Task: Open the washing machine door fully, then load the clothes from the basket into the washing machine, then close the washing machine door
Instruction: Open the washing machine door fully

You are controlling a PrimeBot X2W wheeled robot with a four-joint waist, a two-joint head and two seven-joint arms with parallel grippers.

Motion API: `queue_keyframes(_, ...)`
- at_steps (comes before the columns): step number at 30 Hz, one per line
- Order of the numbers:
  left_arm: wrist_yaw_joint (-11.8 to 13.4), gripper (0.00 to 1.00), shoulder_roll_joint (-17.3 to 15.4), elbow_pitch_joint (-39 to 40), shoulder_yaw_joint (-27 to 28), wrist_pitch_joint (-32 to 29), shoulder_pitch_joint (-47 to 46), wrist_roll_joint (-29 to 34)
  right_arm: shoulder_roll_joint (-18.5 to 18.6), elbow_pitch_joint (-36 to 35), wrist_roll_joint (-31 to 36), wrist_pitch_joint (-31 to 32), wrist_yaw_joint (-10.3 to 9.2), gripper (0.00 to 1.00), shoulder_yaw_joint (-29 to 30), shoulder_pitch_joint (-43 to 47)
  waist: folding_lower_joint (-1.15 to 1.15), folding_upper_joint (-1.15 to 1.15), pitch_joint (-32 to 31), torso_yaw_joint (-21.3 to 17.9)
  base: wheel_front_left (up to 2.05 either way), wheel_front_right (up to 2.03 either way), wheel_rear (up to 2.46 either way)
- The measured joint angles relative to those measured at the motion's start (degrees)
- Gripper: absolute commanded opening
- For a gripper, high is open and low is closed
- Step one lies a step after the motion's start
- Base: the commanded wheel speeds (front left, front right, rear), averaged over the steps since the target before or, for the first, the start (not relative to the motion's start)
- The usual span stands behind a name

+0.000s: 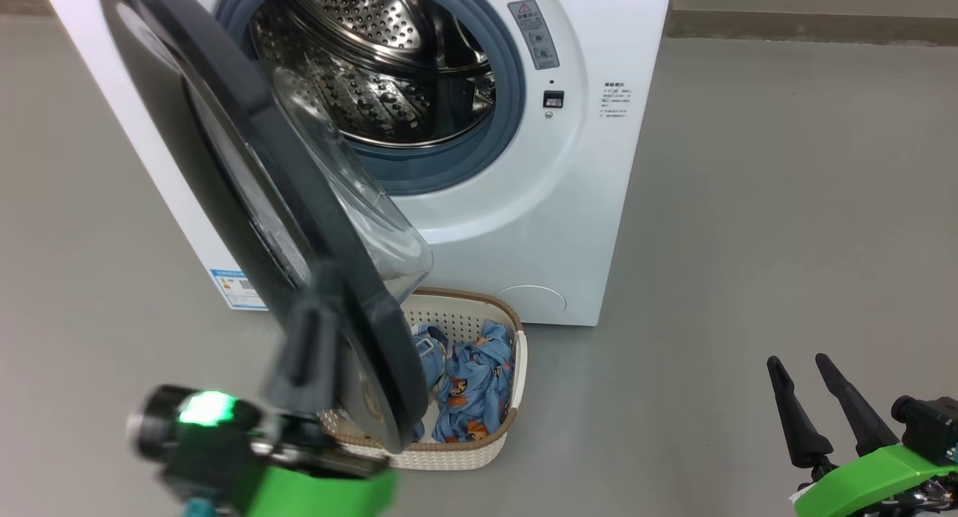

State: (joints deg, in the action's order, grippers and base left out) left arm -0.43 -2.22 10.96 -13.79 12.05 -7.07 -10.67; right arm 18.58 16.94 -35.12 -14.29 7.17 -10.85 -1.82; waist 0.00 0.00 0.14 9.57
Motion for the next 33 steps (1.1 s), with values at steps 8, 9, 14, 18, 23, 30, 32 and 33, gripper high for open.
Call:
queue_keyframes(8,0.0,0.0,-0.4,-7.0,-11.2,-2.4,-1.5,-5.0,-0.1,0.1,0.0,0.0,0.01,1.0,-0.5,0.0,0.0,0.0,0.6,-0.8,0.0,0.0,0.0)
queue_keyframes(9,0.0,0.0,-0.4,-8.5,-12.0,-2.3,-2.1,-5.5,0.0,0.1,0.0,0.0,0.0,1.0,-0.5,-0.1,0.0,0.0,0.7,-0.9,0.0,0.0,0.0)
queue_keyframes(14,0.6,0.0,-0.4,-16.2,-14.6,-0.7,-5.1,-8.8,0.0,0.1,-0.1,0.0,0.01,1.0,-0.8,-0.5,0.0,0.0,1.1,-1.2,0.0,0.0,0.0)
queue_keyframes(18,1.3,0.0,-0.4,-21.3,-14.8,0.5,-6.9,-10.1,0.0,0.0,-0.1,0.0,0.01,1.0,-1.0,-0.6,0.0,0.0,1.5,-1.5,0.0,0.0,0.0)
queue_keyframes(23,1.6,0.0,-0.4,-26.0,-14.8,1.6,-8.7,-11.7,0.2,0.0,-0.1,0.0,0.01,1.0,-1.0,-0.6,0.0,0.0,1.8,-1.4,0.0,0.0,0.0)
queue_keyframes(30,1.9,0.0,-0.3,-30.0,-14.6,2.2,-10.3,-12.5,0.6,-0.2,-0.1,0.0,0.01,1.0,-0.9,-1.4,0.0,0.0,2.2,-1.1,0.0,0.0,0.0)
queue_keyframes(32,2.1,0.0,-0.3,-30.4,-14.5,2.2,-10.4,-12.5,0.7,-0.3,-0.1,0.0,0.01,1.0,-0.8,-1.4,0.0,0.0,2.2,-0.9,0.0,0.0,0.0)
queue_keyframes(33,2.1,0.0,-0.3,-30.6,-14.4,2.2,-10.4,-12.5,0.7,-0.3,-0.1,0.0,0.01,1.0,-0.8,-1.4,0.0,0.0,2.2,-0.8,0.0,0.0,0.0)
